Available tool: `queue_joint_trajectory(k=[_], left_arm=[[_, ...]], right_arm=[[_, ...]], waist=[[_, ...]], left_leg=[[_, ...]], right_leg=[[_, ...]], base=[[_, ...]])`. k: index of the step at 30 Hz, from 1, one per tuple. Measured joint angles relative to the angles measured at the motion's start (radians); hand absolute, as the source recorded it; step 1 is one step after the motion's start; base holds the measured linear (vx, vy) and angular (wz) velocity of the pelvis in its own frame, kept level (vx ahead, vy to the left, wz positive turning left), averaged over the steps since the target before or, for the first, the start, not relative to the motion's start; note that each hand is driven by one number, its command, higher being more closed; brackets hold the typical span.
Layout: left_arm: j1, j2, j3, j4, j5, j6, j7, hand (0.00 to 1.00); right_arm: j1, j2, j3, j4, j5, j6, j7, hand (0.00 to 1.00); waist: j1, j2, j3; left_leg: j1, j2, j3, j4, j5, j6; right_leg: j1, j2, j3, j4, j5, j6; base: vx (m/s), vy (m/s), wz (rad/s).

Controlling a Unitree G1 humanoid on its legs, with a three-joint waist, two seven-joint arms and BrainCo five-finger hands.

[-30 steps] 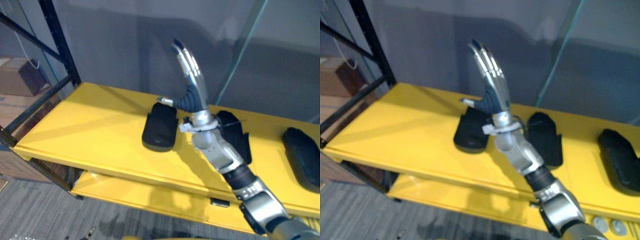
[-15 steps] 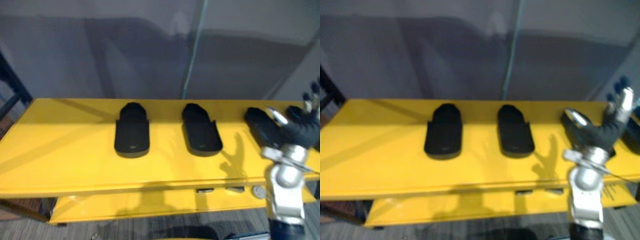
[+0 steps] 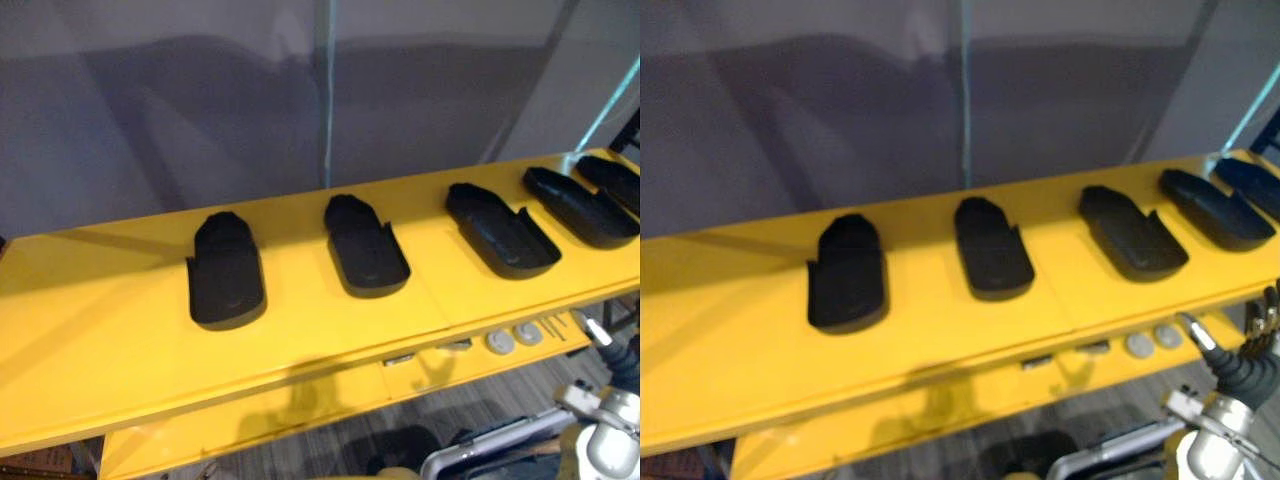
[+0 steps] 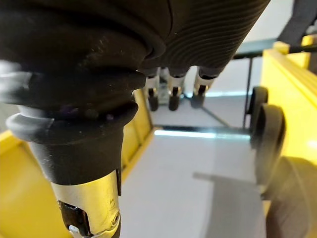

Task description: Walk over and take plastic housings, then place them on the shelf

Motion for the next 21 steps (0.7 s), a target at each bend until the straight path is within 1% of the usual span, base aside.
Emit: queue_joint_trajectory(k=[2, 4, 5, 6, 7, 9, 12, 15, 17, 21], left_arm=[[-0.015, 0.003, -0.039, -0.022, 0.003, 0.007, -0.020, 0.00], [-0.021, 0.003, -0.053, -0.035, 0.005, 0.014, -0.026, 0.00], [-0.032, 0.007, -0.077, -0.037, 0.007, 0.020, -0.031, 0.00], [-0.036, 0.008, -0.085, -0.039, 0.009, 0.022, -0.033, 0.00], [-0.041, 0.008, -0.087, -0.039, 0.012, 0.026, -0.038, 0.00], [-0.053, 0.013, -0.103, -0.040, 0.018, 0.031, -0.053, 0.00], [-0.056, 0.031, -0.124, -0.041, 0.050, 0.047, -0.067, 0.00], [-0.050, 0.043, -0.124, -0.037, 0.052, 0.058, -0.068, 0.00], [-0.049, 0.045, -0.125, -0.026, 0.078, 0.060, -0.068, 0.00], [-0.061, 0.053, -0.160, 0.006, 0.091, 0.063, -0.069, 0.00]], right_arm=[[0.000, 0.002, 0.024, 0.011, 0.005, 0.000, -0.019, 0.00], [-0.001, 0.004, 0.030, 0.011, 0.005, 0.000, -0.022, 0.00], [0.000, 0.005, 0.035, 0.011, 0.005, 0.000, -0.025, 0.00], [0.000, 0.007, 0.039, 0.011, 0.005, 0.000, -0.033, 0.00], [0.000, 0.007, 0.048, 0.011, 0.004, 0.000, -0.043, 0.00], [0.001, 0.012, 0.055, 0.011, -0.002, 0.000, -0.060, 0.00], [0.001, 0.015, 0.054, 0.011, -0.003, 0.000, -0.067, 0.00], [-0.002, 0.016, 0.054, 0.007, -0.003, 0.000, -0.068, 0.00], [0.000, 0.016, 0.054, 0.003, -0.002, 0.001, -0.063, 0.00], [0.005, 0.015, 0.047, 0.000, -0.008, 0.013, -0.066, 0.00]], waist=[[-0.001, 0.005, 0.028], [-0.001, 0.017, 0.036], [-0.003, 0.014, 0.049], [-0.003, 0.022, 0.048], [-0.003, 0.019, 0.051], [-0.004, 0.020, 0.055], [-0.005, 0.015, 0.058], [-0.005, 0.015, 0.059], [-0.010, 0.017, 0.061], [-0.053, 0.019, 0.068]], left_leg=[[-0.003, -0.001, 0.008, -0.001, 0.000, 0.000], [-0.004, -0.002, 0.012, -0.001, 0.000, 0.000], [-0.004, -0.002, 0.012, -0.002, 0.000, 0.000], [-0.004, -0.002, 0.012, -0.002, 0.000, 0.000], [-0.004, -0.002, 0.012, -0.004, 0.000, 0.000], [-0.004, -0.002, 0.013, -0.005, 0.000, 0.000], [-0.003, -0.001, 0.021, -0.005, -0.002, -0.003], [-0.001, 0.005, 0.062, 0.001, -0.009, -0.010], [0.003, 0.009, 0.095, 0.004, -0.014, -0.013], [0.012, 0.025, 0.149, 0.036, -0.044, -0.019]], right_leg=[[-0.011, -0.001, 0.009, 0.006, 0.000, 0.001], [-0.016, -0.001, 0.013, 0.009, 0.001, 0.002], [-0.018, -0.001, 0.013, 0.009, 0.001, 0.002], [-0.018, 0.000, 0.012, 0.009, 0.001, 0.003], [-0.018, 0.000, 0.012, 0.009, 0.000, 0.004], [-0.018, 0.000, 0.012, 0.009, -0.002, 0.005], [-0.019, 0.001, 0.017, 0.010, -0.007, 0.008], [-0.039, 0.011, 0.048, 0.019, -0.007, 0.007], [-0.059, 0.021, 0.080, 0.030, -0.008, 0.005], [-0.076, 0.041, 0.129, 0.041, -0.008, 0.004]], base=[[0.01, 0.006, -0.10], [0.01, 0.013, -0.07], [0.04, 0.018, 0.01], [0.04, 0.013, 0.02], [0.05, 0.012, 0.03], [0.04, 0.012, 0.03], [0.03, 0.013, -0.02], [0.01, 0.003, -0.29], [0.00, -0.002, -0.51], [-0.01, -0.011, -0.43]])
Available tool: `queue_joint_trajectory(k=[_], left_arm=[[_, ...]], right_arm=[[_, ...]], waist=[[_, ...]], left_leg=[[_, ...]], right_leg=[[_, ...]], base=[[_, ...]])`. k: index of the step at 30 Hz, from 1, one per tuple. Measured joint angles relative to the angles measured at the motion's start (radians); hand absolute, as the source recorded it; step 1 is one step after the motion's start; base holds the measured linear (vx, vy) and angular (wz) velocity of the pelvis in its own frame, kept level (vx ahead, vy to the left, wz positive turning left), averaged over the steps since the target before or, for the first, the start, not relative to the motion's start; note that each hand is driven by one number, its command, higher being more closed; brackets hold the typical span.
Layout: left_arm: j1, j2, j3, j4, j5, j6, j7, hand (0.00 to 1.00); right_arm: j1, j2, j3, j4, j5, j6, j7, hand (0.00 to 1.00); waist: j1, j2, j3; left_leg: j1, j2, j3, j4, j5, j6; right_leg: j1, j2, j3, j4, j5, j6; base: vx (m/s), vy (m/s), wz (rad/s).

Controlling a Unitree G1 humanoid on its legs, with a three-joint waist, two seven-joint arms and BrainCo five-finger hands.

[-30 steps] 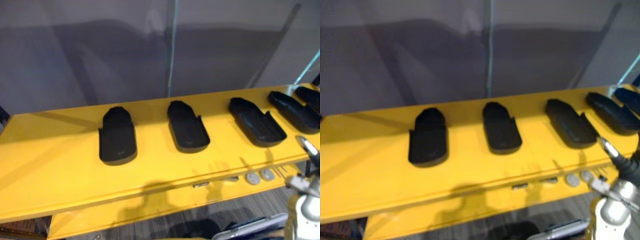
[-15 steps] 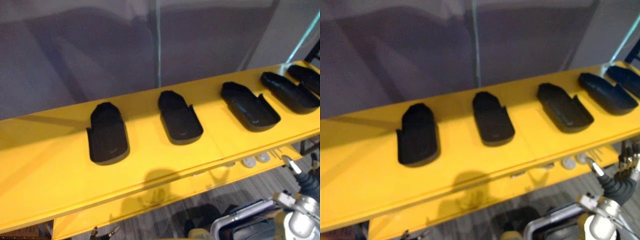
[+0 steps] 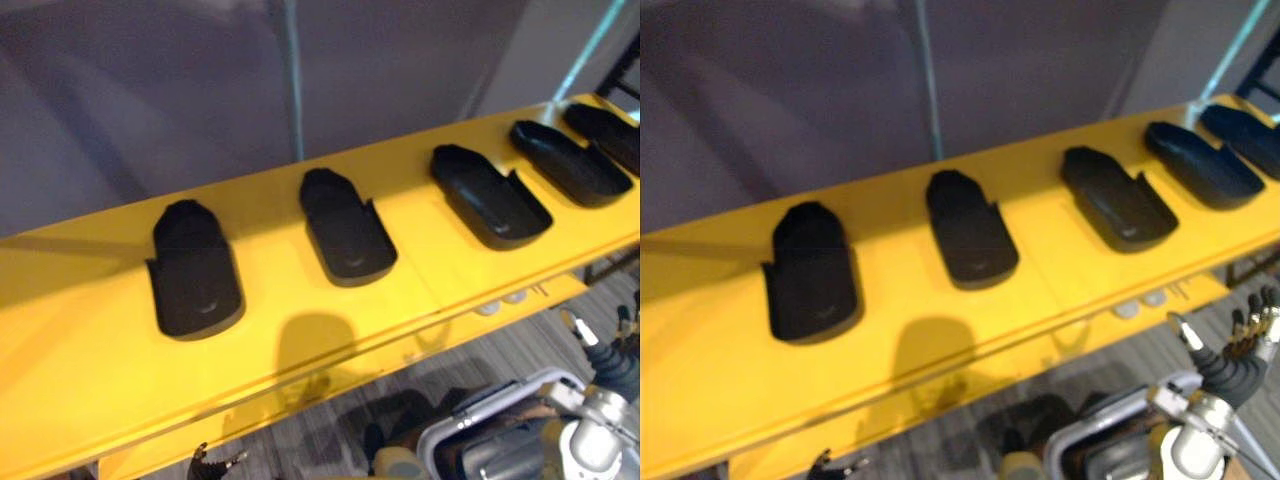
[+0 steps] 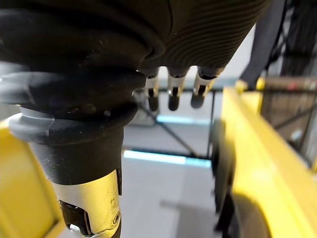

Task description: Walk over and take plastic housings, then place them on the shelf

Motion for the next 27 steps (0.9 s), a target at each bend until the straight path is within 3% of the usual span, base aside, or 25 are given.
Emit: queue_joint_trajectory(k=[3, 6, 10, 14, 18, 20, 21, 22, 23, 25, 27], left_arm=[[-0.049, 0.004, -0.006, 0.025, 0.033, -0.001, -0.025, 0.00], [-0.109, 0.026, -0.049, 0.024, 0.043, -0.004, -0.046, 0.00], [-0.168, 0.022, -0.124, -0.006, 0.069, 0.008, -0.086, 0.00], [-0.196, 0.018, -0.163, -0.027, 0.069, 0.050, -0.109, 0.00], [-0.194, 0.017, -0.191, -0.033, 0.053, 0.075, -0.103, 0.00], [-0.175, 0.016, -0.189, -0.034, 0.014, 0.074, -0.091, 0.00], [-0.149, 0.011, -0.188, -0.037, -0.017, 0.074, -0.073, 0.00], [-0.116, 0.005, -0.187, -0.044, -0.025, 0.074, -0.054, 0.00], [-0.102, 0.001, -0.184, -0.049, -0.032, 0.073, -0.048, 0.00], [-0.102, -0.003, -0.146, -0.070, -0.051, 0.071, -0.019, 0.00], [-0.114, 0.011, -0.131, -0.071, -0.057, 0.059, -0.011, 0.00]], right_arm=[[0.026, 0.000, -0.051, -0.012, 0.002, 0.001, -0.042, 0.00], [0.041, 0.001, -0.097, -0.023, 0.005, 0.007, -0.077, 0.00], [0.090, 0.012, -0.151, -0.069, 0.009, 0.006, -0.108, 0.00], [0.133, 0.055, -0.161, -0.072, 0.034, -0.020, -0.102, 0.00], [0.152, 0.083, -0.149, -0.070, 0.056, -0.094, -0.048, 0.00], [0.132, 0.063, -0.099, -0.071, 0.055, -0.124, -0.011, 0.00], [0.101, 0.030, -0.060, -0.071, 0.053, -0.134, 0.011, 0.00], [0.052, -0.016, -0.028, -0.070, 0.055, -0.133, 0.027, 0.00], [0.025, -0.040, -0.018, -0.070, 0.055, -0.132, 0.028, 0.00], [-0.071, -0.120, -0.004, -0.069, 0.056, -0.122, 0.023, 0.00], [-0.131, -0.139, 0.004, -0.070, 0.056, -0.105, 0.013, 0.00]], waist=[[-0.017, 0.000, 0.004], [-0.054, -0.009, 0.034], [-0.088, 0.007, 0.060], [-0.119, 0.020, 0.074], [-0.114, 0.017, 0.093], [-0.099, -0.002, 0.104], [-0.085, -0.010, 0.111], [-0.069, -0.003, 0.114], [-0.059, 0.009, 0.116], [-0.038, 0.047, 0.128], [-0.035, 0.024, 0.159]], left_leg=[[-0.010, 0.001, 0.031, 0.010, -0.009, 0.002], [-0.016, -0.001, 0.043, 0.020, -0.011, 0.004], [-0.015, -0.003, 0.079, 0.020, -0.012, 0.006], [-0.008, -0.003, 0.092, 0.022, -0.012, 0.006], [0.002, -0.003, 0.103, 0.081, -0.022, 0.024], [-0.052, -0.001, -0.010, 0.218, -0.043, 0.061], [-0.110, -0.002, -0.115, 0.337, -0.068, 0.096], [-0.152, -0.014, -0.219, 0.384, -0.127, 0.127], [-0.163, -0.018, -0.258, 0.377, -0.136, 0.137], [-0.168, -0.029, -0.300, 0.312, -0.177, 0.105], [-0.166, -0.064, -0.296, 0.267, -0.172, 0.084]], right_leg=[[-0.027, 0.007, 0.035, 0.000, 0.010, -0.003], [-0.040, 0.008, 0.052, 0.001, 0.017, -0.003], [-0.061, 0.013, 0.079, 0.005, 0.022, -0.002], [-0.064, 0.017, 0.092, 0.008, 0.022, -0.002], [-0.070, 0.031, 0.140, 0.035, 0.012, -0.005], [-0.084, 0.034, 0.194, 0.044, 0.004, -0.015], [-0.094, 0.035, 0.236, 0.045, 0.007, -0.020], [-0.112, 0.052, 0.281, 0.044, 0.014, -0.031], [-0.124, 0.065, 0.295, 0.045, 0.021, -0.038], [-0.178, 0.081, 0.295, 0.056, 0.038, -0.019], [-0.211, 0.049, 0.300, 0.064, 0.058, 0.006]], base=[[-0.02, -0.007, -0.34], [-0.01, -0.001, -0.15], [0.00, 0.004, -0.20], [0.01, -0.006, -0.15], [-0.02, -0.021, -0.35], [-0.06, -0.053, -0.72], [-0.08, 0.027, -1.10], [-0.08, 0.073, -1.17], [-0.14, 0.171, -1.11], [-0.14, 0.157, -0.55], [-0.09, 0.106, -0.05]])
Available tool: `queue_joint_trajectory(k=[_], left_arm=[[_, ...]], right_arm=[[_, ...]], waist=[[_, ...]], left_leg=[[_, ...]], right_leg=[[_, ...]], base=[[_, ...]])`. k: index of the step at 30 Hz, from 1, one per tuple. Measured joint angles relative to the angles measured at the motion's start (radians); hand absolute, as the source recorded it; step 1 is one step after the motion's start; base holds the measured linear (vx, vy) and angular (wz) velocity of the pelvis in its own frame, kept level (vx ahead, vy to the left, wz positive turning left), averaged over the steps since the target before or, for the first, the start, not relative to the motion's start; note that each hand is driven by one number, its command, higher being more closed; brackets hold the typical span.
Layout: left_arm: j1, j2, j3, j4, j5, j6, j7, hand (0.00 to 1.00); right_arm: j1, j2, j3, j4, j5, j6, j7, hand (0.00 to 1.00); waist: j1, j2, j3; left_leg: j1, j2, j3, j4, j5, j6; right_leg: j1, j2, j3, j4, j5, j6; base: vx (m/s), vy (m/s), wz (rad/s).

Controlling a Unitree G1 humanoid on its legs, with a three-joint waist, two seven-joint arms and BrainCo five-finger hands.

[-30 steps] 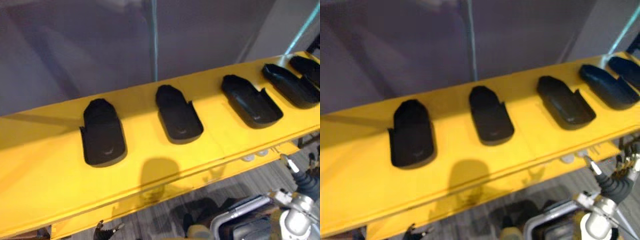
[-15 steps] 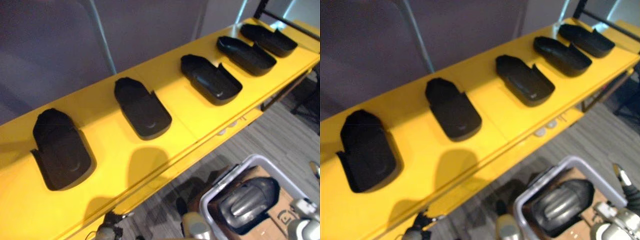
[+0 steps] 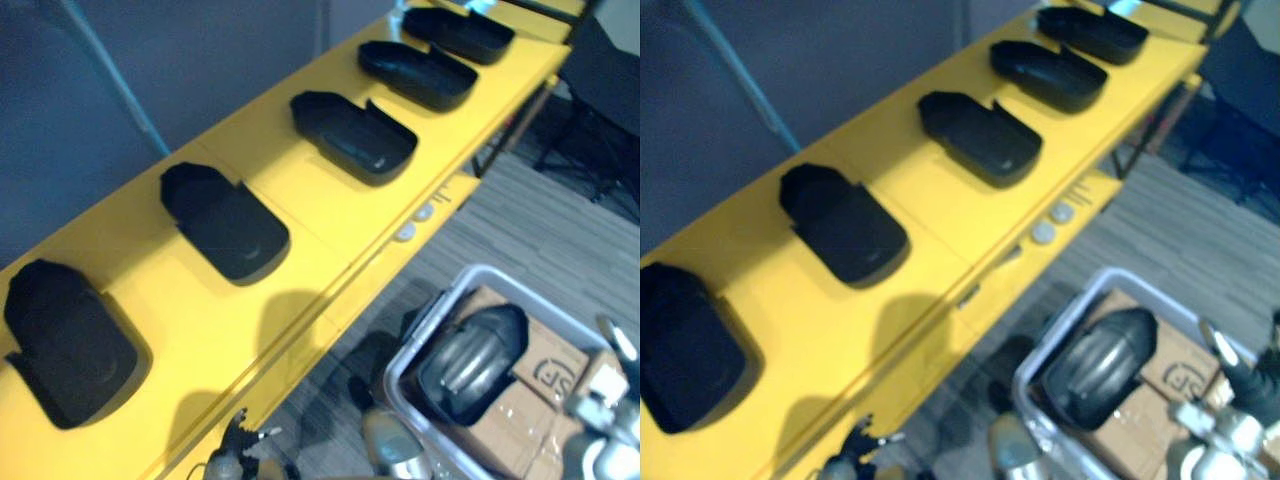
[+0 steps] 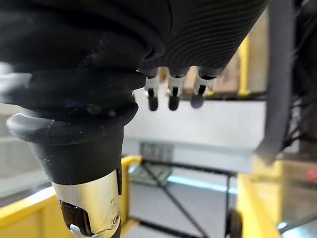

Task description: Walk over and take plastic housings, then place them on the shelf

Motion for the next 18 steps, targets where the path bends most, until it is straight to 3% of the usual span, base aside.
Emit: queue_joint_trajectory(k=[2, 8, 11, 13, 15, 17, 18], left_arm=[[-0.005, 0.000, 0.023, 0.010, -0.048, -0.033, -0.001, 0.00], [-0.014, 0.002, 0.032, -0.017, -0.124, -0.143, 0.028, 0.00], [-0.061, -0.032, 0.051, -0.071, -0.121, -0.187, 0.054, 0.00], [-0.083, -0.066, 0.052, -0.113, -0.107, -0.195, 0.066, 0.00], [-0.077, -0.083, 0.051, -0.135, -0.057, -0.193, 0.063, 0.00], [-0.072, -0.087, 0.049, -0.142, -0.016, -0.181, 0.054, 0.00], [-0.070, -0.088, 0.050, -0.144, 0.017, -0.169, 0.045, 0.00]], right_arm=[[-0.052, -0.011, 0.014, -0.001, 0.006, 0.021, -0.009, 0.00], [-0.176, -0.031, 0.152, -0.001, 0.007, 0.020, -0.018, 0.00], [-0.246, -0.029, 0.202, -0.003, -0.032, 0.019, -0.065, 0.00], [-0.255, -0.022, 0.220, -0.021, -0.072, 0.024, -0.111, 0.00], [-0.220, 0.008, 0.220, -0.054, -0.101, 0.057, -0.154, 0.00], [-0.172, 0.044, 0.221, -0.061, -0.101, 0.060, -0.170, 0.00], [-0.126, 0.078, 0.233, -0.057, -0.099, 0.060, -0.177, 0.00]], waist=[[0.016, -0.013, 0.037], [0.043, -0.001, 0.099], [0.083, -0.008, 0.150], [0.123, -0.012, 0.157], [0.146, -0.012, 0.157], [0.142, -0.015, 0.158], [0.144, -0.017, 0.158]], left_leg=[[-0.013, -0.019, 0.000, 0.009, 0.001, -0.001], [-0.111, -0.041, -0.030, 0.091, -0.014, 0.009], [-0.194, -0.038, -0.069, 0.236, -0.070, 0.008], [-0.247, -0.033, -0.092, 0.364, -0.132, 0.008], [-0.251, -0.010, -0.101, 0.436, -0.170, 0.009], [-0.240, 0.009, -0.086, 0.466, -0.201, 0.009], [-0.223, 0.027, -0.049, 0.475, -0.217, 0.019]], right_leg=[[-0.002, -0.028, 0.000, -0.012, 0.018, 0.012], [-0.077, -0.048, -0.007, 0.039, 0.008, 0.028], [-0.178, -0.035, -0.033, 0.243, -0.090, 0.039], [-0.231, -0.019, -0.058, 0.386, -0.159, 0.043], [-0.215, 0.004, -0.064, 0.405, -0.149, 0.060], [-0.197, 0.023, -0.063, 0.397, -0.131, 0.063], [-0.192, 0.044, -0.066, 0.376, -0.091, 0.045]], base=[[-0.11, 0.114, 0.01], [-0.05, 0.057, 0.11], [-0.09, -0.018, 0.34], [-0.07, -0.006, 0.28], [-0.04, 0.061, -0.10], [-0.07, 0.106, -0.47], [-0.13, 0.129, -1.18]])
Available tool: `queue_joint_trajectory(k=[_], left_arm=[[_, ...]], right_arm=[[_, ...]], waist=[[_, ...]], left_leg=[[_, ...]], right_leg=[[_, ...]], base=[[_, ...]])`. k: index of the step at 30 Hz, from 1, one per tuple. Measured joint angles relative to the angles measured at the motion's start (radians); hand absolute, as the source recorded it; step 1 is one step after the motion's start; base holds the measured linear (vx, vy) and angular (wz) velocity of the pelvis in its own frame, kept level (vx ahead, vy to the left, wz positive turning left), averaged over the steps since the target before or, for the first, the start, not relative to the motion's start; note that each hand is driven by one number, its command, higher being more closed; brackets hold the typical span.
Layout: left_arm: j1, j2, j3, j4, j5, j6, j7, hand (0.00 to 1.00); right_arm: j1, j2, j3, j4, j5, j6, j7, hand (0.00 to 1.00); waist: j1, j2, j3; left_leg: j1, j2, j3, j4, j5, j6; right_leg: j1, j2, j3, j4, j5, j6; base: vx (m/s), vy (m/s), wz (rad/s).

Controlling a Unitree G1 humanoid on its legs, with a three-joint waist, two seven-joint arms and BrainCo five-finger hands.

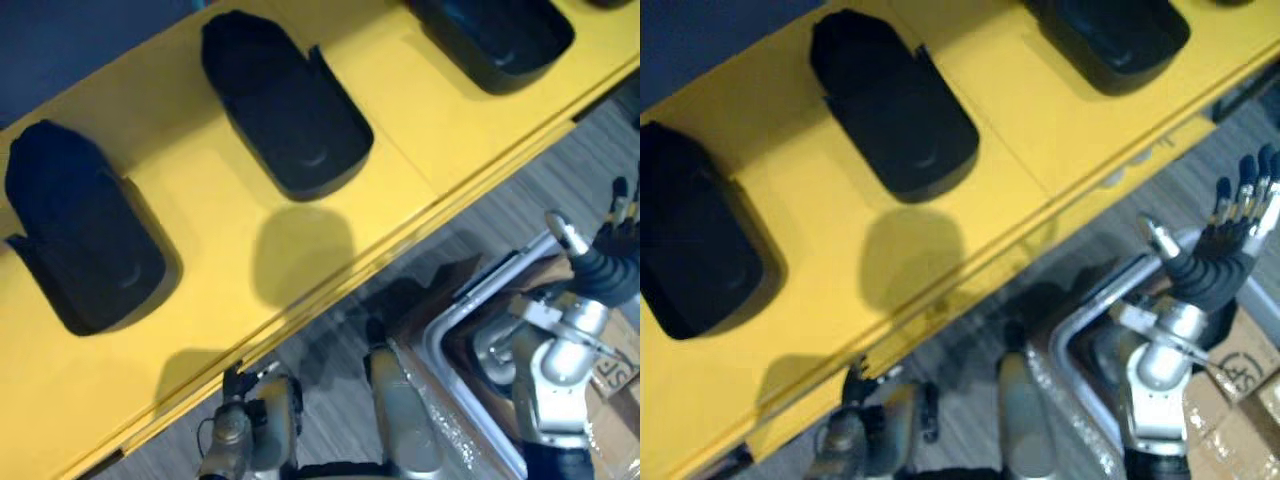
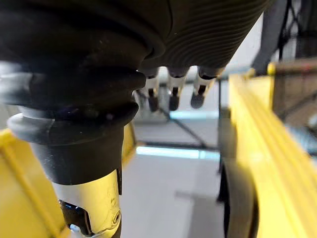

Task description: Walk over and take plastic housings, then place them on the shelf

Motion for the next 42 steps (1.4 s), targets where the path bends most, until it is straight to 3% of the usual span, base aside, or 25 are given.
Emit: queue_joint_trajectory(k=[1, 3, 5, 6, 9, 10, 12, 13, 14, 15, 16, 18, 22, 24, 25, 26, 27, 29, 34, 37, 42], left_arm=[[0.003, 0.000, 0.000, -0.003, 0.035, 0.015, -0.004, 0.00], [0.010, 0.001, -0.001, -0.016, 0.081, 0.059, -0.003, 0.00], [0.024, 0.015, 0.002, -0.013, 0.089, 0.104, -0.003, 0.00], [0.046, 0.028, 0.003, -0.009, 0.099, 0.134, -0.007, 0.00], [0.060, 0.071, 0.019, 0.025, 0.106, 0.170, -0.026, 0.00], [0.058, 0.084, 0.028, 0.028, 0.105, 0.179, -0.029, 0.00], [0.040, 0.080, 0.070, 0.071, 0.102, 0.190, -0.035, 0.00], [0.047, 0.083, 0.090, 0.074, 0.095, 0.189, -0.042, 0.00], [0.061, 0.079, 0.093, 0.074, 0.093, 0.188, -0.047, 0.00], [0.068, 0.080, 0.094, 0.073, 0.081, 0.186, -0.053, 0.00], [0.070, 0.091, 0.089, 0.086, 0.057, 0.186, -0.055, 0.00], [0.069, 0.099, 0.090, 0.101, 0.035, 0.186, -0.056, 0.00], [0.070, 0.076, 0.101, 0.098, 0.023, 0.175, -0.062, 0.00], [0.074, 0.060, 0.132, 0.094, 0.015, 0.153, -0.060, 0.00], [0.091, 0.059, 0.128, 0.080, 0.018, 0.133, -0.062, 0.00], [0.100, 0.055, 0.128, 0.072, 0.021, 0.125, -0.062, 0.00], [0.111, 0.046, 0.127, 0.061, 0.022, 0.108, -0.062, 0.00], [0.111, 0.043, 0.129, 0.062, 0.019, 0.101, -0.063, 0.00], [0.109, 0.042, 0.126, 0.051, 0.000, 0.097, -0.063, 0.00], [0.106, 0.042, 0.119, 0.033, -0.046, 0.099, -0.061, 0.00], [0.098, 0.044, 0.117, 0.023, -0.063, 0.106, -0.055, 0.00]], right_arm=[[0.044, 0.029, 0.019, -0.001, -0.001, -0.001, 0.003, 0.00], [0.104, 0.052, 0.025, -0.003, -0.001, -0.017, 0.038, 0.00], [0.152, 0.054, 0.024, -0.001, 0.002, -0.022, 0.065, 0.00], [0.168, 0.055, 0.022, -0.001, 0.003, -0.031, 0.087, 0.00], [0.155, 0.056, 0.023, 0.004, 0.009, -0.064, 0.113, 0.00], [0.145, 0.054, 0.023, 0.006, 0.009, -0.064, 0.116, 0.00], [0.114, 0.037, 0.027, 0.017, 0.007, -0.051, 0.119, 0.00], [0.109, 0.036, 0.026, 0.022, 0.005, -0.041, 0.112, 0.00], [0.105, 0.020, 0.022, 0.027, -0.002, -0.036, 0.100, 0.00], [0.086, 0.009, 0.015, 0.045, -0.007, -0.030, 0.098, 0.00], [0.073, 0.010, 0.002, 0.060, -0.013, -0.011, 0.098, 0.00], [0.072, 0.010, -0.017, 0.080, -0.010, 0.002, 0.100, 0.00], [0.072, 0.004, -0.089, 0.151, 0.043, 0.095, 0.080, 0.00], [0.071, 0.001, -0.108, 0.190, 0.071, 0.124, 0.077, 0.00], [0.074, 0.001, -0.128, 0.210, 0.097, 0.139, 0.080, 0.00], [0.080, 0.001, -0.143, 0.213, 0.112, 0.144, 0.081, 0.00], [0.099, 0.002, -0.187, 0.216, 0.136, 0.152, 0.084, 0.00], [0.128, 0.008, -0.243, 0.242, 0.179, 0.156, 0.106, 0.00], [0.119, 0.008, -0.275, 0.364, 0.235, 0.156, 0.171, 0.00], [0.013, 0.005, -0.270, 0.483, 0.263, 0.161, 0.181, 0.00], [-0.190, -0.070, -0.259, 0.625, 0.294, 0.224, 0.122, 0.00]], waist=[[0.003, -0.003, -0.002], [-0.007, -0.006, -0.007], [-0.012, -0.023, -0.025], [-0.014, -0.031, -0.059], [-0.028, -0.062, -0.138], [-0.022, -0.072, -0.144], [-0.006, -0.070, -0.152], [-0.001, -0.080, -0.168], [0.000, -0.057, -0.193], [0.000, -0.054, -0.190], [0.001, -0.063, -0.192], [-0.004, -0.057, -0.189], [-0.005, -0.033, -0.173], [-0.002, -0.034, -0.166], [-0.003, -0.031, -0.163], [-0.005, -0.024, -0.160], [-0.015, -0.007, -0.150], [-0.027, -0.015, -0.132], [-0.031, 0.002, -0.123], [-0.020, 0.022, -0.105], [0.046, 0.035, -0.075]], left_leg=[[0.028, 0.021, 0.063, -0.009, -0.006, 0.012], [0.067, 0.045, 0.164, -0.065, 0.018, 0.048], [0.119, 0.055, 0.266, -0.137, 0.049, 0.058], [0.137, 0.057, 0.319, -0.187, 0.074, 0.060], [0.137, 0.048, 0.379, -0.241, 0.113, 0.059], [0.135, 0.035, 0.374, -0.240, 0.118, 0.059], [0.127, 0.020, 0.315, -0.248, 0.196, 0.106], [0.103, 0.013, 0.283, -0.267, 0.219, 0.106], [0.125, 0.021, 0.259, -0.386, 0.251, 0.065], [0.159, 0.017, 0.275, -0.445, 0.252, 0.027], [0.165, 0.012, 0.305, -0.451, 0.256, 0.021], [0.165, 0.021, 0.317, -0.435, 0.257, 0.019], [0.120, 0.068, 0.267, -0.319, 0.257, 0.018], [0.094, 0.060, 0.183, -0.278, 0.250, 0.022], [0.117, 0.046, 0.155, -0.331, 0.249, 0.018], [0.137, 0.040, 0.149, -0.363, 0.244, 0.009], [0.169, 0.035, 0.151, -0.432, 0.224, -0.024], [0.181, 0.007, 0.164, -0.469, 0.240, -0.019], [0.181, -0.032, 0.173, -0.502, 0.262, -0.011], [0.173, -0.053, 0.131, -0.500, 0.269, -0.001], [0.113, -0.095, 0.048, -0.499, 0.293, 0.018]], right_leg=[[0.018, 0.002, -0.035, -0.064, 0.058, -0.031], [0.057, -0.039, -0.132, -0.164, 0.091, -0.076], [0.043, -0.069, -0.250, -0.033, 0.033, -0.130], [0.051, -0.085, -0.312, 0.057, -0.029, -0.152], [0.120, -0.139, -0.416, 0.086, -0.164, -0.138], [0.129, -0.134, -0.423, 0.049, -0.159, -0.130], [0.183, -0.093, -0.385, -0.105, -0.072, -0.146], [0.226, -0.081, -0.364, -0.242, -0.010, -0.153], [0.227, -0.072, -0.392, -0.293, -0.016, -0.189], [0.202, -0.100, -0.457, -0.252, -0.043, -0.203], [0.191, -0.133, -0.501, -0.240, -0.031, -0.172], [0.204, -0.130, -0.515, -0.267, 0.018, -0.121], [0.258, -0.067, -0.492, -0.379, 0.090, -0.146], [0.271, -0.054, -0.460, -0.409, 0.108, -0.150], [0.270, -0.046, -0.431, -0.424, 0.113, -0.148], [0.269, -0.041, -0.422, -0.429, 0.119, -0.146], [0.266, -0.035, -0.415, -0.442, 0.129, -0.138], [0.268, -0.056, -0.406, -0.467, 0.153, -0.130], [0.271, -0.088, -0.402, -0.513, 0.195, -0.110], [0.285, -0.108, -0.430, -0.533, 0.206, -0.103], [0.277, -0.149, -0.494, -0.558, 0.229, -0.087]], base=[[-0.15, 0.118, -1.47], [-0.15, 0.113, -1.54], [-0.08, 0.091, -1.43], [0.00, 0.048, -1.07], [0.05, -0.010, -0.95], [0.03, -0.080, -1.01], [-0.01, -0.074, -0.98], [-0.03, -0.067, -0.89], [0.00, -0.042, -0.95], [0.00, 0.020, -0.88], [0.01, 0.043, -0.70], [-0.03, -0.063, -0.32], [-0.01, -0.104, -0.21], [-0.04, -0.018, -0.53], [-0.04, 0.043, -0.68], [-0.06, 0.084, -0.62], [-0.06, 0.121, -0.40], [-0.06, 0.145, -0.21], [-0.02, 0.154, 0.02], [-0.03, 0.118, 0.32], [-0.05, 0.096, 0.48]])
